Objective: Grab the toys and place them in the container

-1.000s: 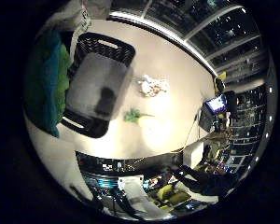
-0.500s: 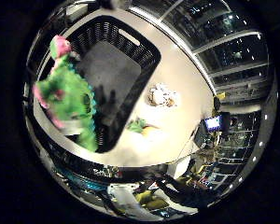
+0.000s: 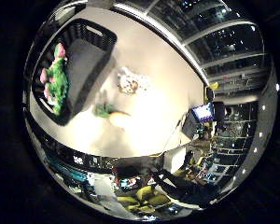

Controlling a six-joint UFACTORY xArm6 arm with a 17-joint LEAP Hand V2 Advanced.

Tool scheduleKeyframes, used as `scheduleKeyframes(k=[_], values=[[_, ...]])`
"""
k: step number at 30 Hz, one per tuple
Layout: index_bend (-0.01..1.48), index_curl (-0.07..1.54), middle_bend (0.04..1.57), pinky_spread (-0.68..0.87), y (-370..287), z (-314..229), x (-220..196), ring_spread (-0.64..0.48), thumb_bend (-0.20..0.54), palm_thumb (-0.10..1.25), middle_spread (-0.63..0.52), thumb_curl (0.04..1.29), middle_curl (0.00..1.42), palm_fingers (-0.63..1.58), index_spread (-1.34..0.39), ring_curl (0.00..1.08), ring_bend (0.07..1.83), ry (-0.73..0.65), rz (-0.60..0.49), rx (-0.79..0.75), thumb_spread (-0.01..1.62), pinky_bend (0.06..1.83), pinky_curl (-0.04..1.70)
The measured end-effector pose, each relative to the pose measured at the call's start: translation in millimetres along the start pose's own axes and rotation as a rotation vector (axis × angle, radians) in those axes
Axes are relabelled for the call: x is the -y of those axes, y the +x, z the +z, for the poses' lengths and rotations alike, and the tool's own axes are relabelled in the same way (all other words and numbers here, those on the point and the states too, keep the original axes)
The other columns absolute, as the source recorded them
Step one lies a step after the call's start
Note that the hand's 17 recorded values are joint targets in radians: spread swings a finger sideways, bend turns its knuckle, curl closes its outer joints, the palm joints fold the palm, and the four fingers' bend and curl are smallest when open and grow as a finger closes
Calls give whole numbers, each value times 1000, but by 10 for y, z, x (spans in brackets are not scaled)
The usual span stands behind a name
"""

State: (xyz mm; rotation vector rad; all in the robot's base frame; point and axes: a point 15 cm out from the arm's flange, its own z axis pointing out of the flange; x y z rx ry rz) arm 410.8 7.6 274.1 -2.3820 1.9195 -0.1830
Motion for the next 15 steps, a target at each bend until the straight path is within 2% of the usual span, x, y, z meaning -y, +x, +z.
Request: scheduleKeyframes(k=[9,15], values=[[166,275,237,418,665,575,-753,186,-26,573,55,307,324,154,-296,242,270,-116,135,9,1014,347,333],[180,306,237,408,840,1007,-743,171,-25,569,31,308,325,238,-262,240,247,-85,144,0,1016,292,310]])
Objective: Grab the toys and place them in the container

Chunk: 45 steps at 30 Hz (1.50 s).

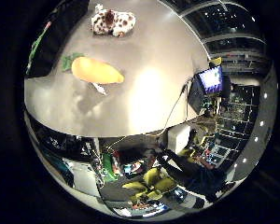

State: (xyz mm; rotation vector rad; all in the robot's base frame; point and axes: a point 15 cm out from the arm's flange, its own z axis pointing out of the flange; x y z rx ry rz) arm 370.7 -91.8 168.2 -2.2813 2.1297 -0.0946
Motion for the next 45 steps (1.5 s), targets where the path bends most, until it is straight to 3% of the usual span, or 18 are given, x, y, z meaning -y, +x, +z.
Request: scheduleKeyframes(k=[9,13,22,39,45], values=[[164,305,250,400,60,417,155,136,-25,572,-9,309,333,296,-259,244,263,-15,-6,4,1015,262,297],[161,301,266,397,77,597,192,123,-34,498,-23,293,338,301,-260,245,267,-35,-7,10,990,257,297],[161,291,279,388,194,898,314,88,-31,467,-37,288,340,324,-260,248,299,-80,5,21,976,252,294],[181,328,329,352,365,1207,377,-52,-29,427,-106,285,351,528,-330,247,444,-136,16,24,955,195,260],[166,324,388,246,429,1331,362,-128,-27,442,-141,289,369,659,-347,257,557,-163,19,25,959,235,250]])
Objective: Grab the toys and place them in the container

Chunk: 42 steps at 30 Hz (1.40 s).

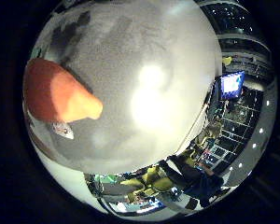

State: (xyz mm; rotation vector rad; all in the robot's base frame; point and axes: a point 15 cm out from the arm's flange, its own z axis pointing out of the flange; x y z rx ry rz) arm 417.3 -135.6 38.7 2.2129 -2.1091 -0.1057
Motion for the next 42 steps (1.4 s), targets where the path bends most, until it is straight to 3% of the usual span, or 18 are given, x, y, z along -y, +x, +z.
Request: scheduleKeyframes(k=[1,4,6,8,10,16,19,28,36,42], values=[[170,325,393,209,7,11,-9,-151,-24,453,-154,292,373,690,-352,266,595,-3,2,1,959,249,248],[153,309,465,-87,31,13,5,-252,-20,495,-220,298,406,999,-390,313,756,6,5,-2,966,464,273],[233,358,588,-312,39,14,4,-280,-17,530,-244,301,467,1292,-426,377,865,6,2,-4,972,645,341],[332,421,717,-418,50,9,3,-284,-18,562,-250,305,526,1320,-451,423,944,8,2,-4,974,755,392],[422,461,788,-417,74,-79,34,-275,-11,581,-241,307,552,1446,-448,434,959,26,3,-11,977,800,416],[848,674,1075,-346,173,-630,214,-238,-16,672,-182,315,652,1318,-376,543,1179,161,3,-60,988,1109,580],[1003,745,1191,-296,191,-1003,244,-218,-3,791,-160,332,684,1238,-316,592,1271,222,-3,-85,989,1203,663],[1103,766,1289,-240,-474,-1854,-119,-206,-18,929,-121,357,678,1168,-244,632,1340,186,-84,-75,973,1234,775],[1149,746,1313,-233,-1542,-2726,41,-204,-20,962,-115,368,658,1169,-223,639,1348,312,-177,-102,966,1195,841],[1171,728,1321,-236,-2281,-2967,203,-203,-20,966,-114,371,647,1169,-215,640,1348,350,-250,-126,959,1171,880]])
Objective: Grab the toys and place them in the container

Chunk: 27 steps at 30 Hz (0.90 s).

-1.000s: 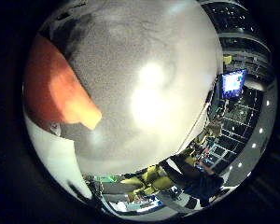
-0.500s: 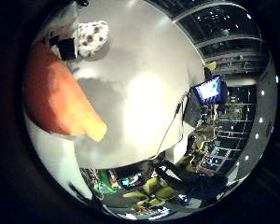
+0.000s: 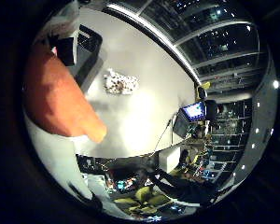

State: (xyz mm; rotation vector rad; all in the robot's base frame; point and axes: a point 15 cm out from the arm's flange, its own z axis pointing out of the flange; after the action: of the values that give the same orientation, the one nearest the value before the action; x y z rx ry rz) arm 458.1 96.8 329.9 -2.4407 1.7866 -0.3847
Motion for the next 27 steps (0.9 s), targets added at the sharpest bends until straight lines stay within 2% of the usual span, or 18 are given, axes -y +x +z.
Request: scheduleKeyframes(k=[4,9,12,13,14,15,16,17,18,20,22,27], values=[[1178,720,1321,-239,-260,15,246,-203,-21,966,-113,373,641,1168,-213,640,1348,-4,-58,-59,958,1161,898],[1156,715,1327,-243,-488,310,487,-205,-27,935,-123,367,638,1144,-221,643,1357,-44,-60,-64,972,1157,922],[1041,693,1314,-273,-540,467,512,-214,-31,887,-129,364,620,1104,-253,627,1324,-66,-51,-66,981,1112,910],[912,669,1255,-306,-541,448,538,-230,-36,870,-145,360,601,923,-278,617,1311,-59,-50,-66,982,1102,895],[763,667,1132,-359,-543,453,544,-249,-39,840,-165,356,576,615,-313,629,1321,-59,-52,-66,988,1126,899],[652,627,1044,-399,-543,462,543,-252,-36,822,-177,353,547,485,-352,612,1295,-61,-57,-66,994,1145,871],[618,593,913,-360,-539,466,542,-229,-37,799,-169,346,501,197,-391,583,1189,-63,-62,-66,994,1085,862],[608,541,809,-223,-519,472,526,-172,-33,782,-140,344,449,-10,-431,510,1026,-70,-60,-69,995,942,819],[598,510,763,-140,-497,476,520,-134,-34,770,-122,340,424,-70,-447,455,917,-74,-62,-70,995,879,776],[563,456,651,96,-474,465,516,-49,-27,753,-97,337,372,-13,-469,360,771,-73,-66,-71,996,740,672],[525,428,590,239,-432,414,521,-10,-27,747,-88,335,345,43,-476,317,704,-65,-59,-71,996,661,598],[472,405,515,327,-218,150,509,20,-25,735,-79,334,322,72,-468,274,606,-21,-40,-76,1003,574,525]])
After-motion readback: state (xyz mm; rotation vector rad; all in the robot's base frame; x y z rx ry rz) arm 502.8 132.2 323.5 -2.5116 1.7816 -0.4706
